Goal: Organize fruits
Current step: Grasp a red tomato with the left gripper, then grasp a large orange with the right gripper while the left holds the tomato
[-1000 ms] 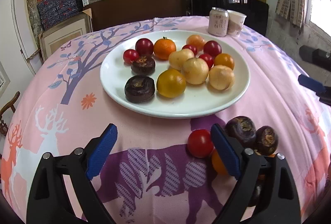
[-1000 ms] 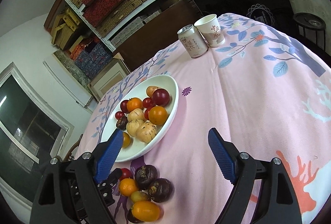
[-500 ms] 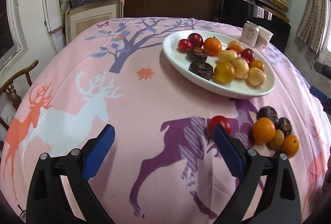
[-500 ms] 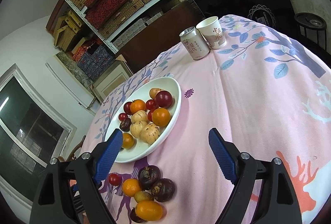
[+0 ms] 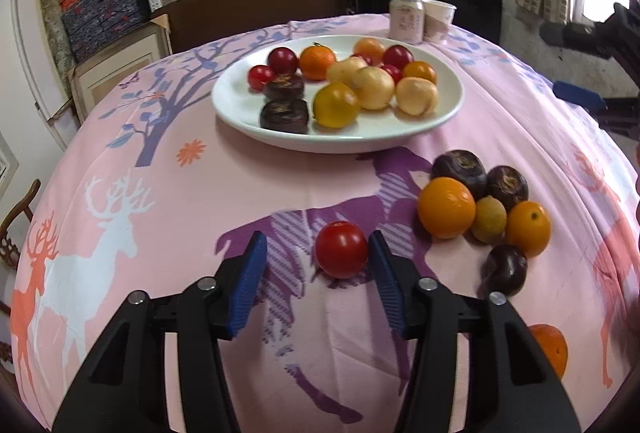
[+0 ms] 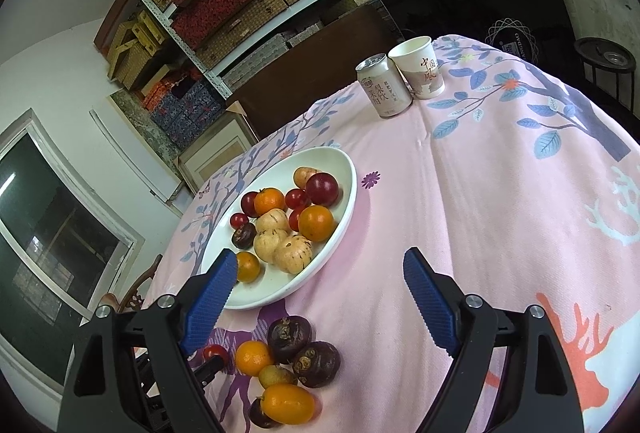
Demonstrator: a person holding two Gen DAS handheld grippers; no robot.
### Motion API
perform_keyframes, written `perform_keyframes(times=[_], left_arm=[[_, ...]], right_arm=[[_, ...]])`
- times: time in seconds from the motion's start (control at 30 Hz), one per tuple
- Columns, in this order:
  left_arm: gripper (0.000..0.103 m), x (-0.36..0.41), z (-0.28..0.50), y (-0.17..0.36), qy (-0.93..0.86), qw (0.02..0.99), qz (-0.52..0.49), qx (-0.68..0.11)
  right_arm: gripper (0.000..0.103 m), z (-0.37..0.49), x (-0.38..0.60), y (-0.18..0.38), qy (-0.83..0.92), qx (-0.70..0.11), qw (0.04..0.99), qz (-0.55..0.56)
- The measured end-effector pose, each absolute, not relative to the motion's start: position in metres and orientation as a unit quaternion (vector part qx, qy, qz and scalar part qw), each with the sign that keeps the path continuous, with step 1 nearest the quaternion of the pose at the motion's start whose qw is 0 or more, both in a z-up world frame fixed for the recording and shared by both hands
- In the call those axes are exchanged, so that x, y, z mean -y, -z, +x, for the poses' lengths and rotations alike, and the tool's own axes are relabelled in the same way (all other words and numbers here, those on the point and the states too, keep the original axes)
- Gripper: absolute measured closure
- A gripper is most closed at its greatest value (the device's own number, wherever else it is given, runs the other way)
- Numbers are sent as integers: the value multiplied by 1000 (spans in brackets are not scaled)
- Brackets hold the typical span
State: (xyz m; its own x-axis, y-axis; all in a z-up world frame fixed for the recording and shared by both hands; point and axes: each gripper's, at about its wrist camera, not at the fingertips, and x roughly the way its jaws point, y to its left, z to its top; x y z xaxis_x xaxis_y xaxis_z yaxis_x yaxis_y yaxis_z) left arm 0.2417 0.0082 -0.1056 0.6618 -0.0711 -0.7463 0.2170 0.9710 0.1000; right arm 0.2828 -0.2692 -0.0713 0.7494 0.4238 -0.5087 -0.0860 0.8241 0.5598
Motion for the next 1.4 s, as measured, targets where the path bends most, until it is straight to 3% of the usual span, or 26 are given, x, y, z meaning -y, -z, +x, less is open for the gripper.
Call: perform_keyframes(times=[0.13,0.23,0.63,0.83,1.4], left_arm=[[67,-4,247,111,101,899,80,-419],[70,-3,251,113,114,894,68,-428],[70,-3,264,114,120,893,47,-431],[76,-12,262,111,108,898,39,-425],[76,-25,257,107,97,900,22,-425]], right_arm=[[17,283,267,72,-140,-325,900,253],[17,283,263,72,-141,-328,902,243],[17,283,247,76,-134,-336,911,199],[17,274,239,79,-141,-339,914,171],[17,224,179,110,-175,-391,903,14]])
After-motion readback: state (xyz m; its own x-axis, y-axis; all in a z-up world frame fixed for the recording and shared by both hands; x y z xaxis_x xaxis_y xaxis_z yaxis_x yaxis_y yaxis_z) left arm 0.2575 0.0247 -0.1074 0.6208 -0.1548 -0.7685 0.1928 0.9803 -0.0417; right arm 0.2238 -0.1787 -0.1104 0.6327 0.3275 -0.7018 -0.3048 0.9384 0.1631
